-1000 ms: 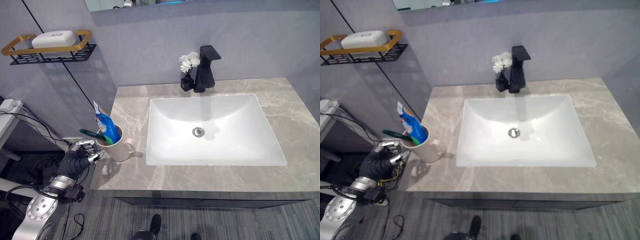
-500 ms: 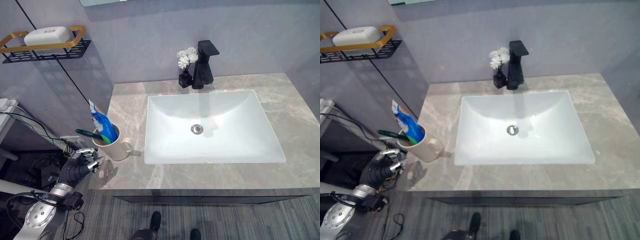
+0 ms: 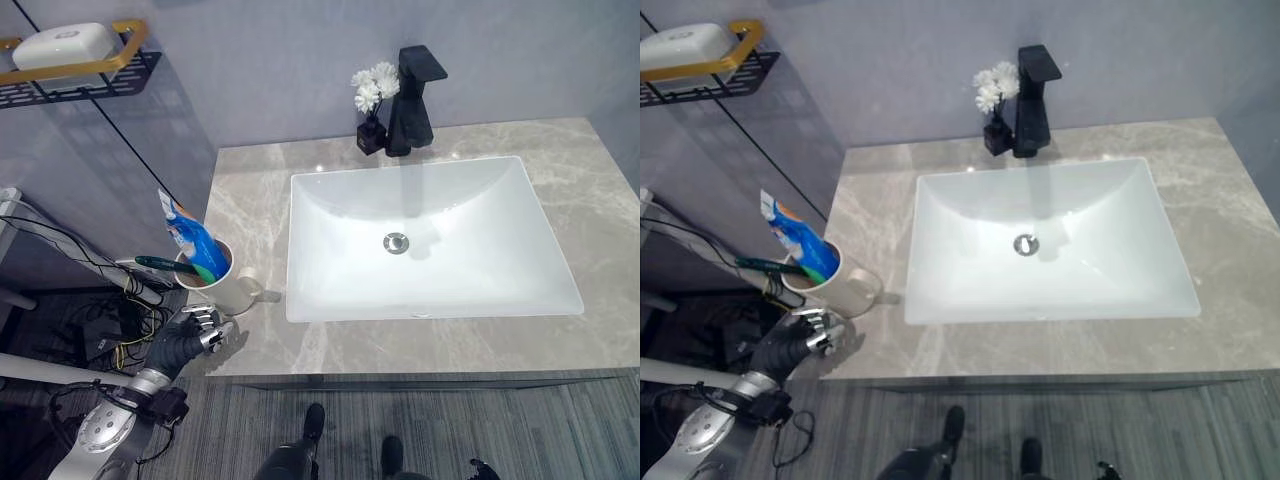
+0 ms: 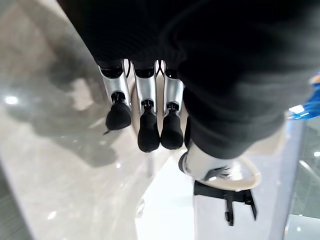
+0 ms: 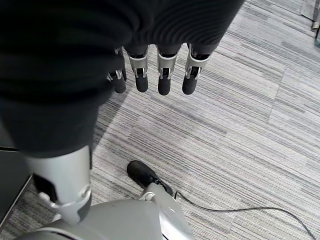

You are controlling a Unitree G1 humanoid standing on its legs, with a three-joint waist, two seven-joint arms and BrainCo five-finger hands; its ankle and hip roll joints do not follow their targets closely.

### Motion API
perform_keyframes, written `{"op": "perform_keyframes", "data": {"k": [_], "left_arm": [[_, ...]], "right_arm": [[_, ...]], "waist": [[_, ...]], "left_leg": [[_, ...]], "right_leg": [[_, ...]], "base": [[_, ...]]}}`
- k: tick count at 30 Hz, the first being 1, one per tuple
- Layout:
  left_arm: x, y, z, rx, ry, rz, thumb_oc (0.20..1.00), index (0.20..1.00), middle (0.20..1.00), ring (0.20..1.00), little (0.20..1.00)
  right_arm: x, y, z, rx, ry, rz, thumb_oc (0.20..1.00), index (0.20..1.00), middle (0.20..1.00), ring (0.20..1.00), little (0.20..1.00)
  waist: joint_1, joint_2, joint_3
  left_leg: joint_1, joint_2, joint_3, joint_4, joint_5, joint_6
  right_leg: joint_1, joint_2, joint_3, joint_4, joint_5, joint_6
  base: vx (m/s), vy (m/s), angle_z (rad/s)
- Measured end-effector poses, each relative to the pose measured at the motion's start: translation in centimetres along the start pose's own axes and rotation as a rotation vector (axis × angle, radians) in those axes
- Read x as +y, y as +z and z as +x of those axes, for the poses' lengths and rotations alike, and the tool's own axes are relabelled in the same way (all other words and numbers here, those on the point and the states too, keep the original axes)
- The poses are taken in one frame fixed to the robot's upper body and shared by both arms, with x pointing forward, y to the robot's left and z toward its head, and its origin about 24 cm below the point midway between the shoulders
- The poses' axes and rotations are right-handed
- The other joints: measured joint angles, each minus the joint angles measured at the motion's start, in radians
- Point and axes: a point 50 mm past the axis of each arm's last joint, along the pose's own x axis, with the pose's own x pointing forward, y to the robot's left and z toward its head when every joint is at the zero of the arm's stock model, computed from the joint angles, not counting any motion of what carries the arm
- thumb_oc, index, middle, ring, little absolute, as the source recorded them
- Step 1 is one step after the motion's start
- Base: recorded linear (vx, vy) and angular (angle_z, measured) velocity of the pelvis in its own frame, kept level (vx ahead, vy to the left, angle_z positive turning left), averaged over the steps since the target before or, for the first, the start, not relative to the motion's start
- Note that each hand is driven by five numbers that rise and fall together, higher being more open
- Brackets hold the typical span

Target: Put brush and paste in cup on sink, flatten towel.

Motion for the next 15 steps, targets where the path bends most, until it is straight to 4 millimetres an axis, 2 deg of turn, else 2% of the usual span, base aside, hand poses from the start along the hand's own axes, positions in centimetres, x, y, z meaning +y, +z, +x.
{"op": "perform_keyframes", "data": {"k": [7, 15], "left_arm": [[0.1, 1.0, 1.2, -0.056, -0.001, 0.016, 0.200, 0.200, 0.200, 0.200, 0.200], [0.6, 2.6, 2.4, -0.154, 0.028, 0.098, 0.200, 0.200, 0.200, 0.200, 0.200]], "right_arm": [[-0.4, 0.9, 0.2, -0.017, -0.012, 0.033, 1.000, 1.000, 1.000, 1.000, 1.000], [-0.6, 1.4, 0.3, -0.033, -0.020, 0.043, 1.000, 1.000, 1.000, 1.000, 1.000]], "waist": [[-0.002, 0.003, 0.010], [-0.003, -0.015, 0.034]], "left_leg": [[-0.030, 0.003, 0.018, 0.000, 0.001, 0.002], [-0.048, 0.006, 0.030, 0.000, 0.000, 0.002]], "right_leg": [[-0.037, 0.001, 0.011, 0.000, 0.010, 0.000], [-0.063, 0.002, 0.031, 0.000, 0.014, 0.001]], "base": [[0.00, 0.000, -0.07], [0.03, -0.008, -0.05]]}}
